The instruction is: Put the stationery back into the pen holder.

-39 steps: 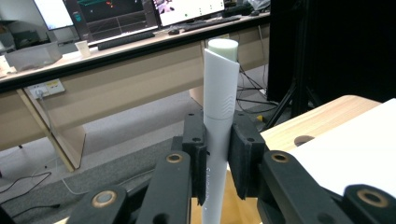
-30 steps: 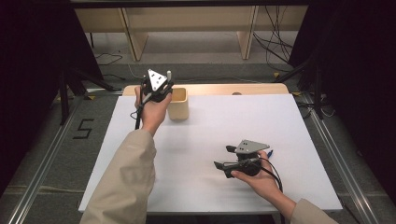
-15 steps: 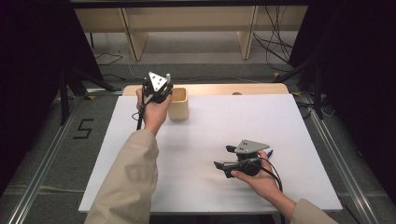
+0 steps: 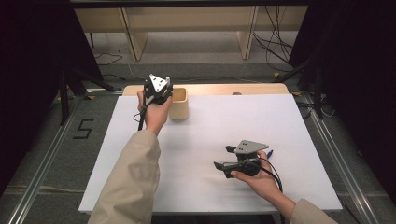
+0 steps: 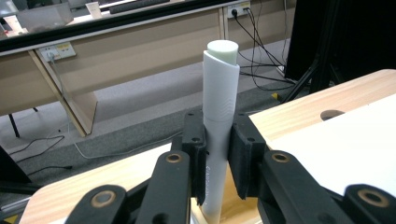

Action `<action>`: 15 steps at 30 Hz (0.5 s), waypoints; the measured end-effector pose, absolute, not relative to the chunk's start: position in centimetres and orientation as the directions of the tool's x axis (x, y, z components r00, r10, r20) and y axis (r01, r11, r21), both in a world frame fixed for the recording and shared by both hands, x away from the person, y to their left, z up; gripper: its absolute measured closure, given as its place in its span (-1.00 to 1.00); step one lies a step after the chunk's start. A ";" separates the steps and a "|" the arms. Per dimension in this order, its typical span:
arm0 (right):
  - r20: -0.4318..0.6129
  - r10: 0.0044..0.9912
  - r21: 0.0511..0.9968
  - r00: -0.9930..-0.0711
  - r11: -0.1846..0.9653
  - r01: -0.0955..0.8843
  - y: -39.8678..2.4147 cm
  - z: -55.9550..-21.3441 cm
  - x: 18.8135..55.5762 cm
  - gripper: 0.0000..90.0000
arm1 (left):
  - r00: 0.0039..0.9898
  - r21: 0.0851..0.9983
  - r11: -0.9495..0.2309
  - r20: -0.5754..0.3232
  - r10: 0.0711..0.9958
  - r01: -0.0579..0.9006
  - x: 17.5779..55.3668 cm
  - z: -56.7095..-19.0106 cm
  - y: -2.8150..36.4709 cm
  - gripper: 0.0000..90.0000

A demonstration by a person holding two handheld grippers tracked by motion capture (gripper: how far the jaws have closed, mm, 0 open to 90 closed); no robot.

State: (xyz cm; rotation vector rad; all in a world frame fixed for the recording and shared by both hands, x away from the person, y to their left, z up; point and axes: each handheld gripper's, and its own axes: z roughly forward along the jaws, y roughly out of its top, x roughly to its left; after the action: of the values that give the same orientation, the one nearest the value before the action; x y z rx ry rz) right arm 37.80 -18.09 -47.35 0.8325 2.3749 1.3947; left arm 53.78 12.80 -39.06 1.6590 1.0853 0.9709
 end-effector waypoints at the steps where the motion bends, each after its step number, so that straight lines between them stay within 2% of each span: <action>1: 0.059 0.596 0.862 -0.801 0.374 0.342 -18.1 -47.4 37.8 -0.52 | 0.305 0.947 -0.210 0.132 0.943 0.241 53.8 -39.2 12.8 0.74; 15: 0.046 0.589 0.860 -0.807 0.387 0.332 -18.1 -47.4 37.9 -0.52 | 0.292 0.941 -0.196 0.111 0.950 0.277 54.1 -40.5 12.9 0.73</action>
State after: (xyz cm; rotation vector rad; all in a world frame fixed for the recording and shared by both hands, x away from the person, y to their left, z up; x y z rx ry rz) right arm 37.86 -18.11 -47.43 0.8118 2.3813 1.3837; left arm 54.11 12.95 -40.49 1.6694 1.1330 0.9480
